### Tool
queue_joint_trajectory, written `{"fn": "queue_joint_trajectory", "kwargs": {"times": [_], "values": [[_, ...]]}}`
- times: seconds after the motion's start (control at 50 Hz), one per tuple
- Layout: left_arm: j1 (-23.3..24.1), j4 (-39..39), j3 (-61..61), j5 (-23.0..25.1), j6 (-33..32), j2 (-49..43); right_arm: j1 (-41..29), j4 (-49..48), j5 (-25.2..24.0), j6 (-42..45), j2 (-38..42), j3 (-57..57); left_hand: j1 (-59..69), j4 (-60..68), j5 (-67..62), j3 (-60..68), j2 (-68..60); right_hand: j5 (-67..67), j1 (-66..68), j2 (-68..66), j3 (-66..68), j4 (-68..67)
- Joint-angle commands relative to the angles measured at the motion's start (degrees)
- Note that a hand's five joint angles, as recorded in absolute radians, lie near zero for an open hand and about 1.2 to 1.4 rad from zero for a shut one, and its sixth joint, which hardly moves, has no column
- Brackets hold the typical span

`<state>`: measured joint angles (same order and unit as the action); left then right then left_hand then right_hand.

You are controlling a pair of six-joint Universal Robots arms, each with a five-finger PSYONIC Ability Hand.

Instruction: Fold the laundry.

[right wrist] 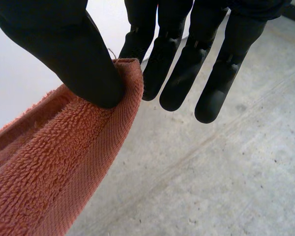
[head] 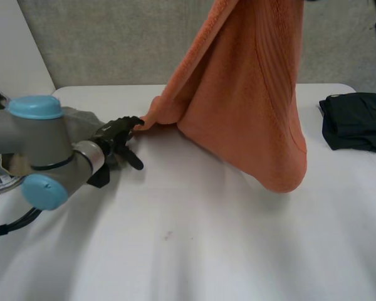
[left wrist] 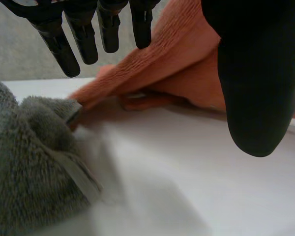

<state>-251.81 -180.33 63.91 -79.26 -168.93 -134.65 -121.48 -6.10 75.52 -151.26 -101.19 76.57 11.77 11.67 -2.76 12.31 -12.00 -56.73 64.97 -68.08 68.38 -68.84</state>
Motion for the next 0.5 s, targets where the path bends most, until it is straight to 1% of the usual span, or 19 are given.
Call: {"fn": "queue_joint_trajectory", "kwargs": {"times": [0.02,0.1,0.14,0.22,0.26,0.32,0.38,0.5], "values": [[2.19,-3.08,-8.35,-8.26,-0.61,-5.44,-0.6,2.14,-0.73,-0.35,-1.81,-0.99,-1.77,-1.67,2.76,-2.31,2.0,-13.27,15.03,-11.92,11.62,-11.16],[3.16,-5.28,-9.15,-12.84,-0.61,-6.41,-0.51,2.41,-0.55,-0.17,-1.81,-1.07,-1.77,-1.67,2.76,-2.31,2.0,-13.27,15.03,-11.92,11.62,-11.16],[3.69,-5.64,-8.98,-13.38,-0.61,-6.59,-0.16,2.67,-0.73,-0.17,-1.9,-0.99,-1.77,-1.67,2.76,-2.31,2.0,-13.27,15.03,-11.92,11.62,-11.16],[4.57,-6.52,-7.93,-12.51,-0.61,-7.2,0.1,3.02,-0.91,-0.35,-1.99,-1.07,-1.77,-1.67,2.76,-2.31,2.0,-13.27,15.03,-11.92,11.62,-11.16],[5.36,-7.05,-8.19,-10.75,-0.78,-8.25,0.1,3.11,-0.91,-0.35,-2.25,-1.6,-1.77,-1.67,2.76,-2.31,2.0,-13.27,15.03,-11.92,11.62,-11.16],[6.59,-7.66,-9.41,-9.52,-1.05,-10.36,0.1,3.37,-0.73,-0.35,-2.6,-2.83,-1.77,-1.67,2.76,-2.31,2.0,-13.27,15.03,-11.92,11.62,-11.16],[7.29,-7.4,-10.64,-9.78,-1.49,-11.77,0.19,3.81,-0.55,-0.35,-2.6,-3.88,-1.77,-1.67,2.76,-2.31,2.0,-13.27,15.03,-11.92,11.62,-11.16],[7.56,-6.96,-11.53,-11.97,-3.77,-12.56,1.16,5.22,-0.55,-0.44,-2.69,-5.91,0.11,0.21,0.87,-0.43,0.12,-13.27,15.03,-11.92,11.62,-11.16]]}}
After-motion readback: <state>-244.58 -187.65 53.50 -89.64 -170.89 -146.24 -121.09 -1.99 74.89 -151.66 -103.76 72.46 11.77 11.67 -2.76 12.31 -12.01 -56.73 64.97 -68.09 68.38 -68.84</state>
